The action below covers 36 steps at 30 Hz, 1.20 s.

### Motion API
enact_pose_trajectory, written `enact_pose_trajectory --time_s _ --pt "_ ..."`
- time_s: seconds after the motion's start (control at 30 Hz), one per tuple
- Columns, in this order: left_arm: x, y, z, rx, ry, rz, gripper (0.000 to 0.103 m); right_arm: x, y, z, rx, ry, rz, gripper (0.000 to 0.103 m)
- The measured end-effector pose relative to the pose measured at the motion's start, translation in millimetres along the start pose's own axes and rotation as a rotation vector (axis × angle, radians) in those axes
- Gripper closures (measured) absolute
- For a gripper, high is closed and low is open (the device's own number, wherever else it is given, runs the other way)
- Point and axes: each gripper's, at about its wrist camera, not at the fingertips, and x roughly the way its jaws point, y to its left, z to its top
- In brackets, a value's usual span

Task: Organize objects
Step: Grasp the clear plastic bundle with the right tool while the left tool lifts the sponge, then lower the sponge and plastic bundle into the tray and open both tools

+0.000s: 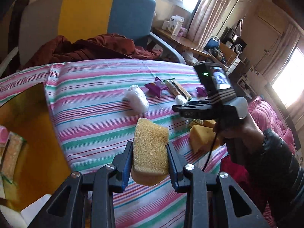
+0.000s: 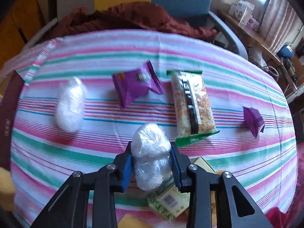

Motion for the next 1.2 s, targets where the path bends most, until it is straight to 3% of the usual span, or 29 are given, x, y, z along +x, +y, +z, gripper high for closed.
enact_pose_trajectory --time_s 0.27,0.43,0.9,1.1,1.2 --pt "-37 23 -13 -0.061 -0.055 0.040 0.070 -77 28 -7 0.001 -0.178 0.107 0.067" --pt "-75 47 -25 -0.111 -0.119 0.076 0.070 -112 81 -14 -0.049 -0.238 0.202 0.067" --pt "-187 168 -81 -0.379 -0.297 0.301 0.070 -135 228 -25 -0.223 -0.228 0.429 0.067" --pt "-195 199 -104 -0.422 -0.288 0.367 0.069 -132 276 -21 -0.284 -0.195 0.467 0.066" --pt "-184 212 -109 -0.441 -0.230 0.385 0.063 -129 297 -18 -0.295 -0.180 0.503 0.060"
